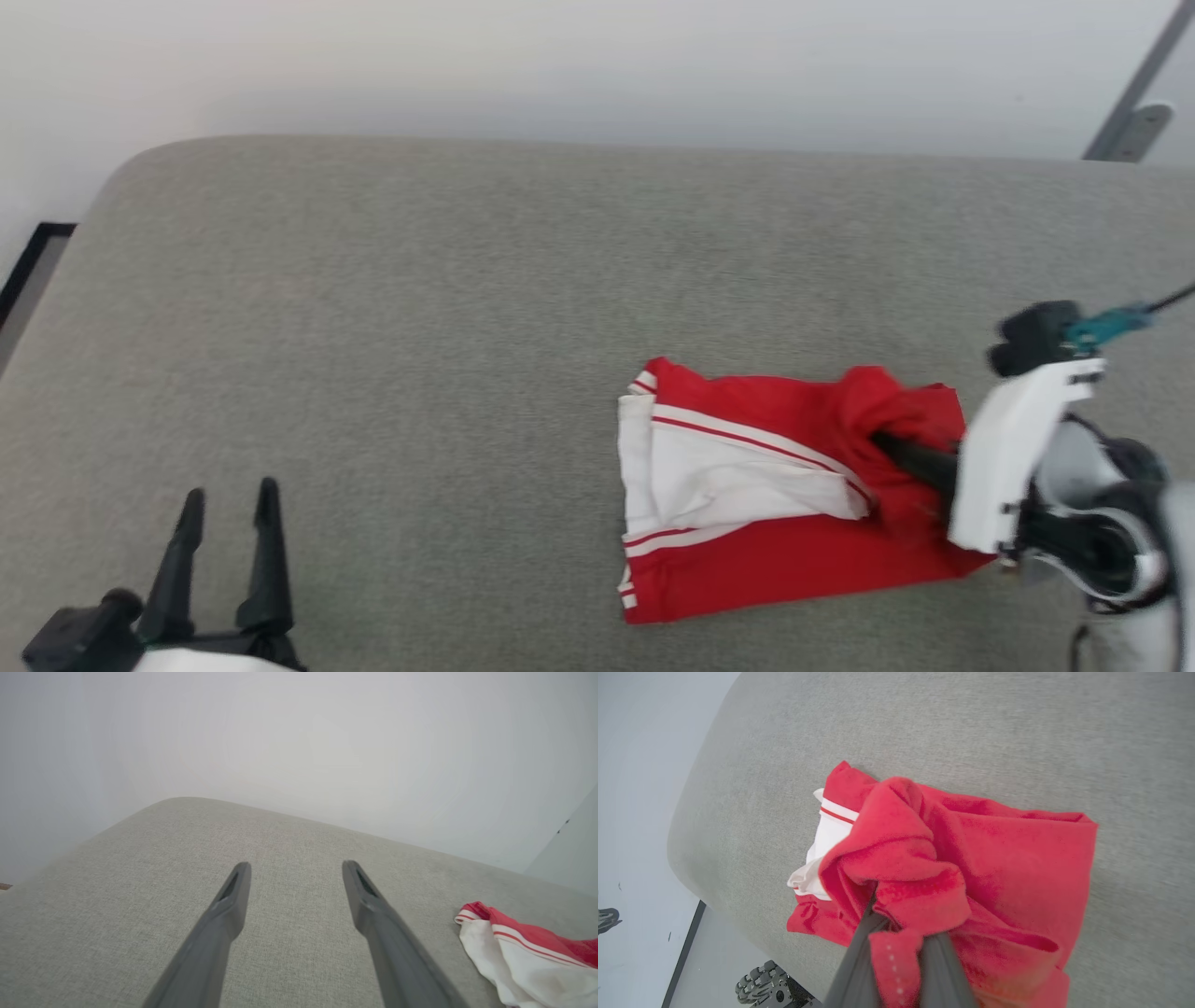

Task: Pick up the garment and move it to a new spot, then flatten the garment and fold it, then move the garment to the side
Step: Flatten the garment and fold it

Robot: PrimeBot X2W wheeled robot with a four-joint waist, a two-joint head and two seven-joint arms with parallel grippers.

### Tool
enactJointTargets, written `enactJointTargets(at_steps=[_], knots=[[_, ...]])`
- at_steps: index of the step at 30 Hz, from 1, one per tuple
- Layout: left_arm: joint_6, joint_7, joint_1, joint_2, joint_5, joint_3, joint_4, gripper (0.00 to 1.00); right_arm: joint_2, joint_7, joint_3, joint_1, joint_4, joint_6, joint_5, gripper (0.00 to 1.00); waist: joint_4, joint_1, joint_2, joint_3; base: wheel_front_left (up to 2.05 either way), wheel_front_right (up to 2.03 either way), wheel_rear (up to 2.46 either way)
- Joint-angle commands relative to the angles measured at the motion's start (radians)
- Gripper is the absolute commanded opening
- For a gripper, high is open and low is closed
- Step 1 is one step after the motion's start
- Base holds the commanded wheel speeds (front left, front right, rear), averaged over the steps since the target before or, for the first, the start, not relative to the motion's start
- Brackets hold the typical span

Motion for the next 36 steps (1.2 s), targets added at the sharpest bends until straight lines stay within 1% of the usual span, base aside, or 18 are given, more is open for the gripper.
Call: enactJointTargets(at_steps=[1, 6, 10, 11, 12, 13, 14, 18, 23, 27, 32, 33, 36], knots=[[-0.003, -0.005, -0.018, 0.003, 0.000, -0.007, -0.001, 1.00, 0.006, -0.011, 0.016, -0.016, 0.009, 0.004, -0.006, 0.00, 0.022, 0.0000, -0.0001, 0.002, 0.00, 0.00, 0.00], [-0.003, -0.005, -0.040, 0.008, -0.008, -0.043, 0.011, 1.00, 0.043, -0.064, 0.111, -0.057, 0.086, 0.004, -0.014, 0.00, 0.077, 0.0000, -0.0001, 0.004, 0.00, 0.00, 0.00], [-0.003, -0.005, -0.053, 0.009, -0.017, -0.062, 0.022, 1.00, 0.052, -0.105, 0.173, -0.088, 0.167, 0.004, -0.021, 0.00, 0.115, 0.0000, -0.0001, 0.003, 0.00, 0.00, 0.00], [-0.003, -0.005, -0.055, 0.008, -0.019, -0.066, 0.024, 1.00, 0.052, -0.118, 0.185, -0.096, 0.186, 0.004, -0.022, 0.09, 0.122, 0.0000, -0.0001, 0.002, 0.00, 0.00, 0.00], [-0.003, -0.005, -0.056, 0.008, -0.019, -0.068, 0.025, 1.00, 0.051, -0.130, 0.195, -0.102, 0.207, 0.004, -0.025, 0.30, 0.128, 0.0000, -0.0001, 0.002, 0.00, 0.00, 0.00], [-0.003, -0.005, -0.056, 0.009, -0.019, -0.070, 0.026, 1.00, 0.045, -0.141, 0.212, -0.109, 0.223, 0.004, -0.030, 0.49, 0.132, 0.0000, -0.0001, 0.001, 0.00, 0.00, 0.00], [-0.003, -0.005, -0.055, 0.008, -0.021, -0.067, 0.028, 1.00, 0.040, -0.151, 0.226, -0.116, 0.235, 0.004, -0.031, 1.00, 0.134, 0.0000, -0.0001, 0.000, 0.00, 0.00, 0.00], [-0.003, -0.005, -0.047, 0.006, -0.028, -0.057, 0.027, 1.00, 0.034, -0.178, 0.265, -0.133, 0.258, 0.004, -0.001, 1.00, 0.132, 0.0000, -0.0001, -0.005, 0.00, 0.00, 0.00], [-0.003, -0.005, -0.034, 0.007, -0.026, -0.039, 0.023, 1.00, 0.004, -0.191, 0.288, -0.133, 0.206, 0.004, 0.054, 1.00, 0.102, 0.0000, -0.0001, -0.014, 0.00, 0.00, 0.00], [-0.003, -0.005, -0.025, 0.009, -0.023, -0.024, 0.016, 1.00, -0.040, -0.218, 0.266, -0.116, 0.148, 0.003, 0.065, 1.00, 0.065, 0.0000, -0.0001, -0.024, 0.00, 0.00, 0.00], [-0.003, -0.005, -0.009, 0.014, -0.020, -0.003, 0.009, 1.00, -0.086, -0.283, 0.205, -0.083, 0.088, 0.003, 0.063, 1.00, 0.016, 0.0000, -0.0001, -0.036, 0.00, 0.00, 0.00], [-0.003, -0.005, -0.009, 0.014, -0.020, -0.003, 0.009, 1.00, -0.086, -0.283, 0.205, -0.083, 0.088, 0.003, 0.063, 1.00, 0.016, 0.0000, -0.0001, -0.036, 0.00, 0.00, 0.00], [-0.003, -0.005, -0.004, 0.016, -0.017, 0.011, 0.003, 1.00, -0.104, -0.348, 0.169, -0.053, 0.060, 0.003, 0.067, 1.00, -0.014, 0.0000, -0.0001, -0.044, 0.00, 0.00, 0.00]])
